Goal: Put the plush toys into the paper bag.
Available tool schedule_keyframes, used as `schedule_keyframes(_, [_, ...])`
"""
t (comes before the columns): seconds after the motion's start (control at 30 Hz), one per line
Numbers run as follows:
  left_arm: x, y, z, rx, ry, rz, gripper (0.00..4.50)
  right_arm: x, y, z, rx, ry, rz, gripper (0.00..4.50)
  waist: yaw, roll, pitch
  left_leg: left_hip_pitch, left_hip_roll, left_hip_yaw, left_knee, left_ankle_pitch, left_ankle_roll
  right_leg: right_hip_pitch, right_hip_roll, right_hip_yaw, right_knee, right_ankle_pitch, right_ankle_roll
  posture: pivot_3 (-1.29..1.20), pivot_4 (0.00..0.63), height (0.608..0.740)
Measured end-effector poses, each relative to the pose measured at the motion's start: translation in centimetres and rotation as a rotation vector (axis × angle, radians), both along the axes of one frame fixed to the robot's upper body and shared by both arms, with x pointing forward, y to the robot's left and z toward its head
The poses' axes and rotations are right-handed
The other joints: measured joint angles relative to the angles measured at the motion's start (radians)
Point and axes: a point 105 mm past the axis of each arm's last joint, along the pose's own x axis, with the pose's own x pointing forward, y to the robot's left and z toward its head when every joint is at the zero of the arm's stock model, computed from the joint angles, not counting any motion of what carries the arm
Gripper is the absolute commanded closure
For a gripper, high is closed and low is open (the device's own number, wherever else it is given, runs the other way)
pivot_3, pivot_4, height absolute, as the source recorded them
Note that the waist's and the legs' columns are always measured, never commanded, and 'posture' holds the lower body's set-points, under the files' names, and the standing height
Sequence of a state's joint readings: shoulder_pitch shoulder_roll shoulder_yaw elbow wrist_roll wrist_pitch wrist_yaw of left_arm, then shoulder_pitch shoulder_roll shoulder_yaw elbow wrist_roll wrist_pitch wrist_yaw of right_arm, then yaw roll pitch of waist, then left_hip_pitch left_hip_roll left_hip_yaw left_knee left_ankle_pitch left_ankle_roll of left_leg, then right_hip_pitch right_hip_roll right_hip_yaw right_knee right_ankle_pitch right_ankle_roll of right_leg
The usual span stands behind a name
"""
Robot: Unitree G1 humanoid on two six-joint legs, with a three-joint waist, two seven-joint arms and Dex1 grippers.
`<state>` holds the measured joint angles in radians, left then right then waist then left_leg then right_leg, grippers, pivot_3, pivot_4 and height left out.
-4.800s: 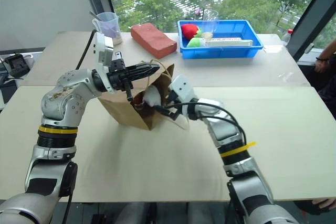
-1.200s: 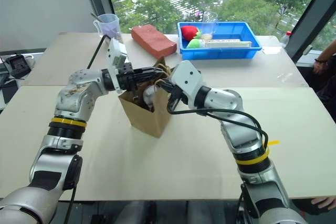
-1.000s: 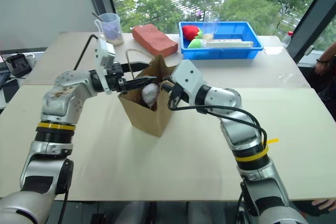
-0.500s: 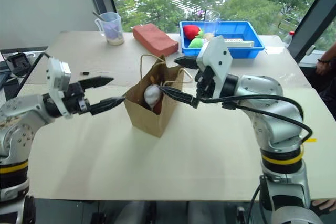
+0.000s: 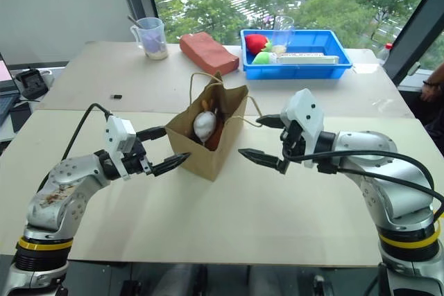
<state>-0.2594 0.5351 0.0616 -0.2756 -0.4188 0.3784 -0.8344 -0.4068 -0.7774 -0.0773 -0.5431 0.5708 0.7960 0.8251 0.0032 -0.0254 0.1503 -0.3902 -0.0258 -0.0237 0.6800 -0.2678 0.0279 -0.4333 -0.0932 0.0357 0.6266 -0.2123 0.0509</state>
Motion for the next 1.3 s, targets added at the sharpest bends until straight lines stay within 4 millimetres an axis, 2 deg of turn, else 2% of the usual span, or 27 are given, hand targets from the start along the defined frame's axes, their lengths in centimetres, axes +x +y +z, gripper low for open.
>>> schedule_keyframes(0.07, [0.2,-0.2,-0.2,-0.003,-0.009,0.01,0.77,-0.2,-0.1,-0.4,-0.007,0.011,-0.003,0.0,0.0,0.0,0.0,0.0,0.0,0.0,0.0,0.0,0.0,0.0,0.0,0.0,0.0,0.0,0.0,0.0,0.15,0.74])
schedule_keyframes(0.27, [0.6,-0.1,-0.1,-0.013,-0.035,0.028,3.68,-0.6,0.0,-0.8,-0.015,0.018,0.002,0.0,0.0,0.0,0.0,0.0,0.0,0.0,0.0,0.0,0.0,0.0,0.0,0.0,0.0,0.0,0.0,0.0,0.15,0.74])
schedule_keyframes(0.33, [0.7,-0.1,0.0,-0.016,-0.046,0.03,4.46,-0.6,0.0,-0.8,-0.016,0.017,0.001,0.0,0.0,0.0,0.0,0.0,0.0,0.0,0.0,0.0,0.0,0.001,0.0,0.0,0.0,0.0,0.0,0.0,0.15,0.74])
schedule_keyframes(0.63, [0.7,0.1,0.0,-0.006,-0.05,0.058,4.46,-0.1,0.2,0.4,-0.022,-0.022,0.01,0.0,0.001,0.0,0.0,0.0,0.0,0.0,0.0,0.0,0.0,0.001,0.0,0.0,0.0,0.0,0.0,0.0,0.15,0.74])
schedule_keyframes(0.73, [-0.5,0.1,-0.3,-0.008,-0.02,0.045,3.63,0.1,-0.2,0.3,-0.024,-0.014,-0.001,0.0,0.0,0.0,0.0,0.0,0.001,0.0,0.0,0.0,0.0,0.001,0.0,0.0,0.0,0.0,0.0,0.0,0.15,0.74])
schedule_keyframes(0.87, [-2.5,-0.5,-0.2,-0.023,0.013,0.024,1.8,0.3,-0.4,0.4,-0.025,-0.021,-0.005,0.0,-0.001,0.0,0.0,0.0,0.001,0.0,0.0,0.0,0.0,0.001,0.0,0.0,0.0,0.0,0.0,0.0,0.15,0.74])
schedule_keyframes(0.97, [-2.7,-0.7,-0.2,-0.044,0.023,0.07,0.28,0.3,-0.3,0.2,-0.026,-0.018,-0.002,0.0,0.005,0.0,0.0,0.002,0.001,0.0,0.0,0.0,0.0,0.004,0.0,0.0,-0.001,0.0,0.0,0.0,0.15,0.74])
schedule_keyframes(1.0, [-2.7,-0.7,-0.3,-0.059,0.027,0.088,0.06,0.3,-0.2,0.2,-0.027,-0.015,0.0,0.0,0.006,0.0,0.0,0.004,0.001,0.0,0.0,0.0,0.0,0.007,0.0,0.0,-0.002,0.0,0.0,0.0,0.15,0.74])
schedule_keyframes(1.3, [-2.9,-2.9,-1.7,-0.098,0.071,0.164,0.06,0.3,-0.2,0.1,-0.03,-0.012,-0.002,0.0,0.008,0.0,0.0,0.007,0.001,0.0,0.0,0.0,0.001,0.01,0.001,-0.001,-0.003,0.0,0.0,0.0,0.15,0.74])
